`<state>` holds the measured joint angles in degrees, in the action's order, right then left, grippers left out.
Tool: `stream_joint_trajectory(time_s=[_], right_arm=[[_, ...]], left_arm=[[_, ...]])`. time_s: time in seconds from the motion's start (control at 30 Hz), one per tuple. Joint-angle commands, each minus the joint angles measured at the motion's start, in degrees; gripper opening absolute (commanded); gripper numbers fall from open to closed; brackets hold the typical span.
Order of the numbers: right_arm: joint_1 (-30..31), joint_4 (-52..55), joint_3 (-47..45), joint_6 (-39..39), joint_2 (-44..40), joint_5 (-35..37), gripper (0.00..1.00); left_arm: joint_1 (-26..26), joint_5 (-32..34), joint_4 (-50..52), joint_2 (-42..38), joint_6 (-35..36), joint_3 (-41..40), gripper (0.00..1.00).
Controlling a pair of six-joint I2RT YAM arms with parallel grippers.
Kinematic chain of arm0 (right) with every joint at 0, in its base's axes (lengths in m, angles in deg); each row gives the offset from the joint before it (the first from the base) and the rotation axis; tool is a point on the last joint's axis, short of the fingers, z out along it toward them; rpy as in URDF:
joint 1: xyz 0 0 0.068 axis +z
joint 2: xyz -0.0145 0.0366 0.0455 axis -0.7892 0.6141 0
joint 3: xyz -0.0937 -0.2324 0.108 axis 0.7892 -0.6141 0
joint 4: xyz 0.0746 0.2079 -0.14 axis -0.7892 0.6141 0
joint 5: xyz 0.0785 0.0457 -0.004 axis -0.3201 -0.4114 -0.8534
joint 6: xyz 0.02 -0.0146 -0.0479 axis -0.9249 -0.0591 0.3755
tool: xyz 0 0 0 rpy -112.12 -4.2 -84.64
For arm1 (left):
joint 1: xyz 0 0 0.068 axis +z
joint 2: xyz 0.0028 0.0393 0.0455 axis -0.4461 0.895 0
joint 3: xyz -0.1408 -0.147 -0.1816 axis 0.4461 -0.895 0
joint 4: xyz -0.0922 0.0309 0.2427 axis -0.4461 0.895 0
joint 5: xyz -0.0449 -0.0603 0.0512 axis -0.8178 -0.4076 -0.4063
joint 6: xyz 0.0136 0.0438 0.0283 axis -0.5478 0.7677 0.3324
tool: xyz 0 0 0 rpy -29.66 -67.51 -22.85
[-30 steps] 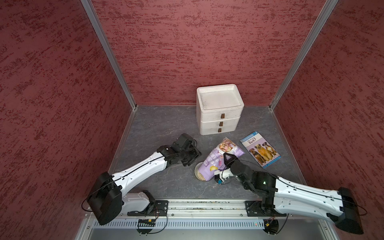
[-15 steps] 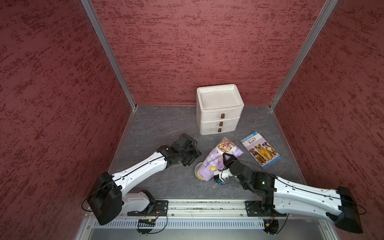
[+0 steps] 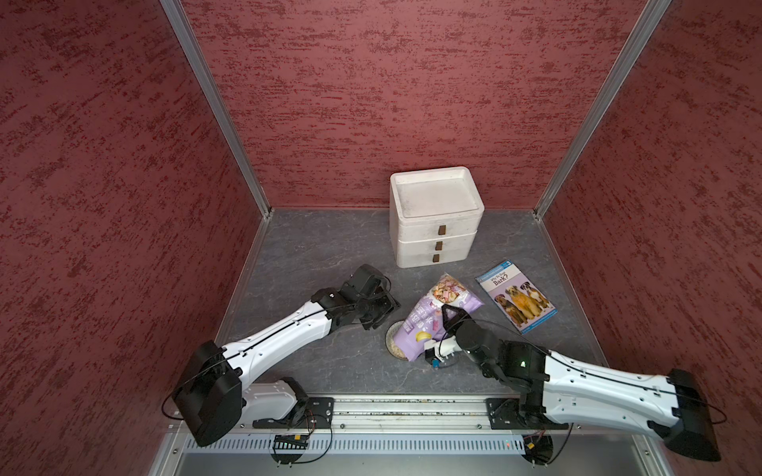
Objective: Pour the oats into the breakfast bowl
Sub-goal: Pour the oats into the bowl.
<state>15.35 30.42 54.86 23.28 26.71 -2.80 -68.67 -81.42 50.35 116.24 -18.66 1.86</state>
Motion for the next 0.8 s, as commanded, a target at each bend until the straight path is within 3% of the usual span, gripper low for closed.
stream_joint_trajectory(time_s=[0.0, 0.1, 0.2, 0.27, 0.4, 0.47, 0.53, 0.63, 0.73, 0.77], right_arm=[[0.48, -9.81, 2.14, 1.06, -2.09, 4.7, 0.0], [0.48, -5.32, 2.1, 0.48, -2.25, 4.93, 0.0], [0.43, -8.45, 2.66, 0.48, -3.07, 5.14, 0.0], [0.39, -3.68, 2.23, -0.6, -2.26, 5.02, 0.0], [0.43, -7.63, 2.07, -0.03, -3.31, 5.53, 0.0], [0.37, -2.63, 2.17, -0.61, -2.72, 5.02, 0.0], [0.3, -8.05, 2.33, 0.45, -3.46, 5.41, 0.0], [0.34, -4.14, 1.7, 0.05, -1.78, 5.03, 0.0], [0.3, -12.87, 1.58, 1.55, -2.36, 5.41, 0.0], [0.38, -10.76, 1.76, 1.29, -1.85, 5.37, 0.0]], left_arm=[[-0.1, 0.89, -0.99, 0.22, -0.28, -0.28, 0.47], [-0.1, 0.62, -1.44, 0.26, -0.35, -0.43, 0.47], [-0.06, 0.71, -1.25, 0.22, -0.32, -0.38, 0.47], [-0.02, 0.55, -1.6, 0.39, -0.32, -0.41, 0.47], [-0.05, 0.28, -1.7, 0.58, -0.44, -0.27, 0.47], [-0.01, 0.33, -1.87, 0.52, -0.5, -0.38, 0.47], [0.07, 0.41, -1.43, 0.54, -0.25, -0.01, 0.47], [0.12, 0.38, -1.68, 0.62, -0.34, 0.01, 0.47], [0.07, 0.57, -1.04, 0.5, -0.22, 0.19, 0.47], [0.07, 0.57, -1.15, 0.38, -0.34, -0.07, 0.47]])
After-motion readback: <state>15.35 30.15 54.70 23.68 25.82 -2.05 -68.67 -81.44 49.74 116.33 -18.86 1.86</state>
